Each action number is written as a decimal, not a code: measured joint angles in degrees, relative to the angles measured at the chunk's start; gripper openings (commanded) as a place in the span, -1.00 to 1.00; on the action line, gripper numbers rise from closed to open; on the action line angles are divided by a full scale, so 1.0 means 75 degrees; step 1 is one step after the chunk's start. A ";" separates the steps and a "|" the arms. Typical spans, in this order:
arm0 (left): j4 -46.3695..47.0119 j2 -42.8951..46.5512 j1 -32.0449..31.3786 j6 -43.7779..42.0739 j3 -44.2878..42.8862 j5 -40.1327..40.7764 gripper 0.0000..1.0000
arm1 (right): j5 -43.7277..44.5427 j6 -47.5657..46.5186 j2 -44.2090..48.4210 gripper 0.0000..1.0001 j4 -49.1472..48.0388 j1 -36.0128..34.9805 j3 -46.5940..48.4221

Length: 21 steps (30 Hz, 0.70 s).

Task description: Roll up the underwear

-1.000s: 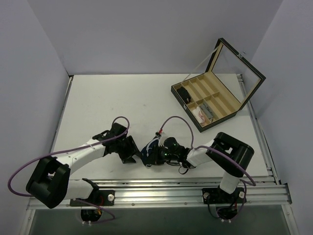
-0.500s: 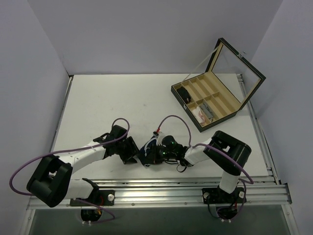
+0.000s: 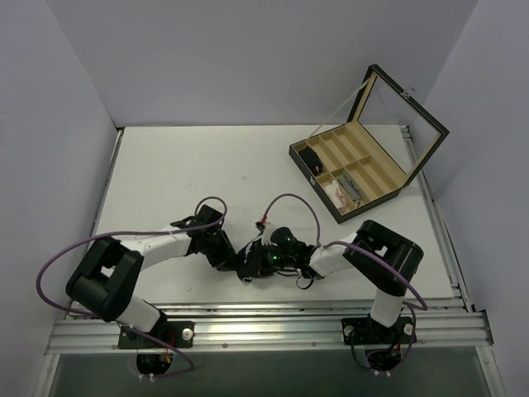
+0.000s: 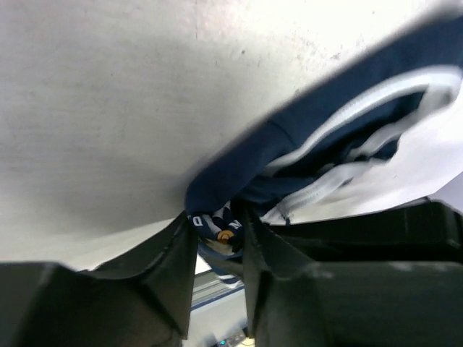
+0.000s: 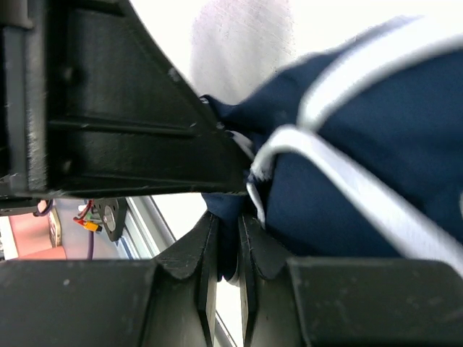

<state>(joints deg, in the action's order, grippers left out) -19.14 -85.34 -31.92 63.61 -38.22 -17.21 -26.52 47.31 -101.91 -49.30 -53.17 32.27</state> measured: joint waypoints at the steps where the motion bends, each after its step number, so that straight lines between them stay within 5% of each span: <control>1: -0.0055 -0.0119 0.0000 -0.0023 -0.0102 0.0003 -0.44 | -0.0026 -0.0032 -0.0003 -0.97 0.0064 0.0000 0.0038; 6: -0.0565 -0.0574 0.0000 -0.0166 -0.0615 -0.0032 -0.94 | -0.0090 -0.0134 -0.0003 -0.67 0.0201 0.0009 0.0102; 12: -0.1641 -0.0994 -0.0035 -0.0411 -0.1335 0.0207 -0.95 | 0.0041 -0.0597 0.0358 -0.29 0.1361 0.0017 0.0527; 21: -0.3704 -0.1658 -0.0143 -0.0711 -0.2527 0.1116 -0.95 | 0.2005 -0.1830 0.1714 -0.17 0.4450 -0.0213 0.1617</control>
<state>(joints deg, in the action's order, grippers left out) -46.92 -97.78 -32.99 58.28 -57.17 -8.84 -11.49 33.58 -89.06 -15.92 -54.76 44.40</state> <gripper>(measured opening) 0.081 0.403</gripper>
